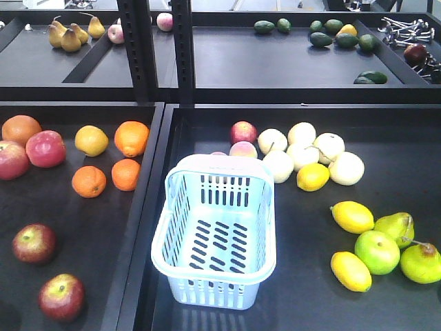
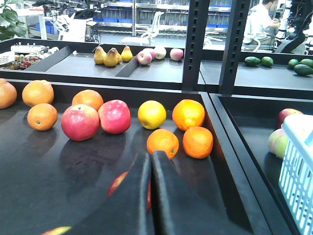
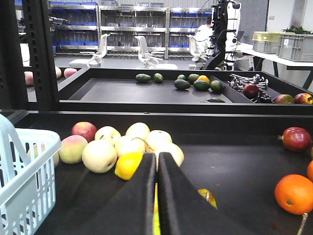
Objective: Pick three apples into basket with both arms
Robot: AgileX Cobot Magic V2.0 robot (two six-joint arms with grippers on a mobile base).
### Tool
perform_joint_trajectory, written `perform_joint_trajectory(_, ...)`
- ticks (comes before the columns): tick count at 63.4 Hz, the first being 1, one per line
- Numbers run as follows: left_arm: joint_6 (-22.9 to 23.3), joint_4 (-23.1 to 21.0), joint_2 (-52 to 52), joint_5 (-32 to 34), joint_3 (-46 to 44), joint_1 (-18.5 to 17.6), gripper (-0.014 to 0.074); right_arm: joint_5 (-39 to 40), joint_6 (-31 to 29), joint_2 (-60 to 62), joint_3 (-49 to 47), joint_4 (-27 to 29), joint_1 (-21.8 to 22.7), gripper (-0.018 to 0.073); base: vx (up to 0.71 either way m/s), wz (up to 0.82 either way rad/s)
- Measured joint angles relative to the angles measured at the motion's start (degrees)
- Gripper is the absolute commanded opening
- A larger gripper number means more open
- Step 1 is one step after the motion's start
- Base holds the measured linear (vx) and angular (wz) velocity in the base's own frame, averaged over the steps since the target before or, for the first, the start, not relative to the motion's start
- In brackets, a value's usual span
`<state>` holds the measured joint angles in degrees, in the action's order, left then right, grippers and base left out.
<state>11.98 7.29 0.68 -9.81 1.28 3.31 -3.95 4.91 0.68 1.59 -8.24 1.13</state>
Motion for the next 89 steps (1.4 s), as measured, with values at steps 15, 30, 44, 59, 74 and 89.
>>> perform_joint_trajectory(15, 0.0, 0.0, 0.0, 0.0, 0.0, 0.0, -0.0006, 0.0, 0.0, 0.0, 0.0, 0.0, 0.0, -0.0004, 0.03, -0.02)
perform_joint_trajectory(30, 0.0, 0.0, 0.0, 0.0, 0.0, 0.0, -0.0006, 0.0, 0.0, 0.0, 0.0, 0.0, 0.0, -0.0004, 0.00, 0.00)
perform_joint_trajectory(44, 0.0, 0.0, 0.0, 0.0, 0.0, 0.0, -0.0006, 0.0, 0.0, 0.0, 0.0, 0.0, 0.0, -0.0004, 0.00, 0.00)
perform_joint_trajectory(59, 0.0, 0.0, 0.0, 0.0, 0.0, 0.0, -0.0006, 0.0, 0.0, 0.0, 0.0, 0.0, 0.0, -0.0004, 0.00, 0.00)
perform_joint_trajectory(74, 0.0, -0.2, 0.0, 0.0, 0.0, 0.0, -0.0006, 0.0, 0.0, 0.0, 0.0, 0.0, 0.0, -0.0004, 0.00, 0.00)
perform_joint_trajectory(89, 5.9, -13.3, 0.0, 0.2, 0.0, 0.0, -0.0006, 0.0, 0.0, 0.0, 0.0, 0.0, 0.0, -0.0004, 0.00, 0.00)
